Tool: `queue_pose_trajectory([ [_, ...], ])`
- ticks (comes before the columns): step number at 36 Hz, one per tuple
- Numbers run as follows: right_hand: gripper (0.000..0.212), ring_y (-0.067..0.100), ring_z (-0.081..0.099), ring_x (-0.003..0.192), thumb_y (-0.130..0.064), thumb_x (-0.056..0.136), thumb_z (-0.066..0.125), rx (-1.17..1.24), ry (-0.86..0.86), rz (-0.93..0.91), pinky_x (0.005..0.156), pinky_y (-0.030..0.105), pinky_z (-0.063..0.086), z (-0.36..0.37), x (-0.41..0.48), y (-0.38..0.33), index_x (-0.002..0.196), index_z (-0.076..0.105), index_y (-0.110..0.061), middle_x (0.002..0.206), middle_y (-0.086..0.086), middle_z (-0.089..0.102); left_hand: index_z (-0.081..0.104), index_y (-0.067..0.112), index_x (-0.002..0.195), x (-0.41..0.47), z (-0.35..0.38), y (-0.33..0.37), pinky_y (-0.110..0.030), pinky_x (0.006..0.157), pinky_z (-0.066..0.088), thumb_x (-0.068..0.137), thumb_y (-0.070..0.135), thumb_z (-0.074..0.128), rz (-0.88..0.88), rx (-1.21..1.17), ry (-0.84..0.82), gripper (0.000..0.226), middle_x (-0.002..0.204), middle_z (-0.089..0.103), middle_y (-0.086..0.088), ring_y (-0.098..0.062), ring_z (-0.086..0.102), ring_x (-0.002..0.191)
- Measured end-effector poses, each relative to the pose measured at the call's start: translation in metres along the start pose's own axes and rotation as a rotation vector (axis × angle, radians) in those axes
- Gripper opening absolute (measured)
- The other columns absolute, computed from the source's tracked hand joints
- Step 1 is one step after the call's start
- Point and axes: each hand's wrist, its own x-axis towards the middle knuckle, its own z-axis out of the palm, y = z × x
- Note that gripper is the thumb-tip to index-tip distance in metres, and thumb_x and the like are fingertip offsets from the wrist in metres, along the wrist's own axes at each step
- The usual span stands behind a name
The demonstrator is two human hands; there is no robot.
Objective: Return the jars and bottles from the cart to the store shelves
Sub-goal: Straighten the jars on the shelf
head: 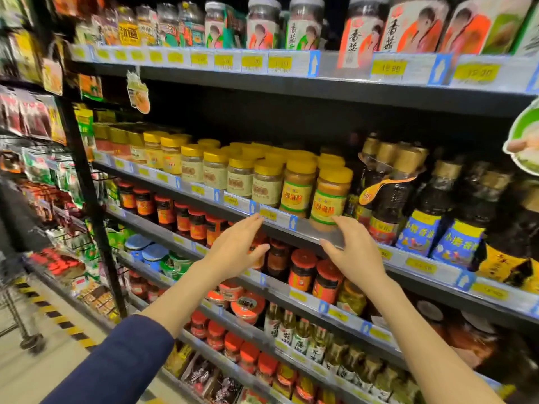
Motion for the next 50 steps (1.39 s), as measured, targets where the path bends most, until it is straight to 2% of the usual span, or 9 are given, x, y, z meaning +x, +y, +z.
queue_pose_trajectory([
  [5,0.064,0.026,0.045,0.128,-0.037,0.089,0.059,-0.030,0.060,0.149,0.104,0.039,0.039,0.015,0.022,-0.007,0.142,0.038,-0.008,0.139,0.009,0.049,0.019,0.015,0.150,0.034,-0.004,-0.015,-0.030,0.113,0.023,0.096,0.042,0.044,0.085,-0.023,0.014,0.066,0.157,0.020,0.001,-0.014,0.021,0.143],
  [12,0.060,0.034,0.055,0.111,-0.036,0.090,0.058,-0.068,0.126,0.393,0.079,0.036,0.044,0.026,0.045,-0.022,0.138,0.039,-0.007,0.122,0.016,0.060,0.020,0.011,0.149,0.081,-0.009,-0.038,-0.028,0.113,0.021,0.096,0.041,0.044,0.239,-0.036,-0.024,0.065,0.156,0.025,-0.003,-0.015,0.022,0.143],
  [15,0.068,0.036,0.055,0.113,-0.041,0.088,0.059,-0.065,0.135,0.509,0.082,0.040,0.046,0.029,0.053,-0.023,0.142,0.034,-0.008,0.123,0.016,0.059,0.019,0.013,0.149,0.098,-0.009,-0.044,-0.031,0.112,0.024,0.097,0.040,0.043,0.285,-0.049,-0.061,0.064,0.156,0.024,-0.003,-0.017,0.023,0.143],
  [21,0.062,0.035,0.056,0.112,-0.044,0.084,0.063,-0.061,0.159,0.638,0.086,0.045,0.049,0.032,0.063,-0.026,0.133,0.046,-0.009,0.119,0.013,0.064,0.012,0.029,0.150,0.119,0.005,-0.048,-0.039,0.106,0.032,0.097,0.047,0.034,0.373,0.063,-0.175,0.060,0.155,0.022,-0.014,-0.030,0.029,0.139],
  [24,0.056,0.034,0.058,0.110,-0.044,0.082,0.066,-0.065,0.152,0.661,0.085,0.044,0.050,0.033,0.069,-0.026,0.124,0.053,-0.009,0.114,0.012,0.066,0.012,0.035,0.149,0.124,0.014,-0.051,-0.040,0.104,0.034,0.097,0.051,0.029,0.426,0.148,-0.171,0.057,0.152,0.024,-0.022,-0.036,0.035,0.135],
  [29,0.052,0.032,0.061,0.105,-0.050,0.076,0.070,-0.100,0.117,0.688,0.081,0.041,0.050,0.033,0.078,-0.023,0.109,0.057,-0.012,0.110,0.010,0.067,0.012,0.042,0.147,0.128,0.017,-0.048,-0.040,0.097,0.039,0.096,0.055,0.025,0.464,0.219,-0.175,0.054,0.153,0.022,-0.021,-0.037,0.043,0.128],
  [37,0.062,0.031,0.060,0.106,-0.053,0.069,0.075,-0.099,0.100,0.708,0.080,0.040,0.050,0.034,0.087,-0.019,0.109,0.058,-0.010,0.112,0.011,0.065,0.005,0.046,0.146,0.136,0.020,-0.040,-0.037,0.080,0.045,0.093,0.062,0.020,0.453,0.280,-0.202,0.058,0.154,0.022,-0.019,-0.035,0.055,0.115],
  [45,0.066,0.032,0.059,0.106,-0.051,0.066,0.078,-0.060,0.045,0.687,0.082,0.042,0.051,0.032,0.093,-0.011,0.108,0.055,-0.007,0.113,0.013,0.062,0.005,0.048,0.145,0.138,0.025,-0.032,-0.038,0.079,0.044,0.091,0.066,0.018,0.423,0.318,-0.197,0.059,0.152,0.025,-0.020,-0.035,0.057,0.114],
  [50,0.065,0.031,0.059,0.104,-0.053,0.066,0.077,-0.065,0.046,0.676,0.077,0.039,0.049,0.032,0.092,-0.010,0.108,0.054,-0.008,0.111,0.012,0.062,0.007,0.046,0.146,0.135,0.027,-0.027,-0.035,0.074,0.043,0.090,0.067,0.019,0.409,0.361,-0.147,0.061,0.150,0.031,-0.023,-0.035,0.059,0.109],
])
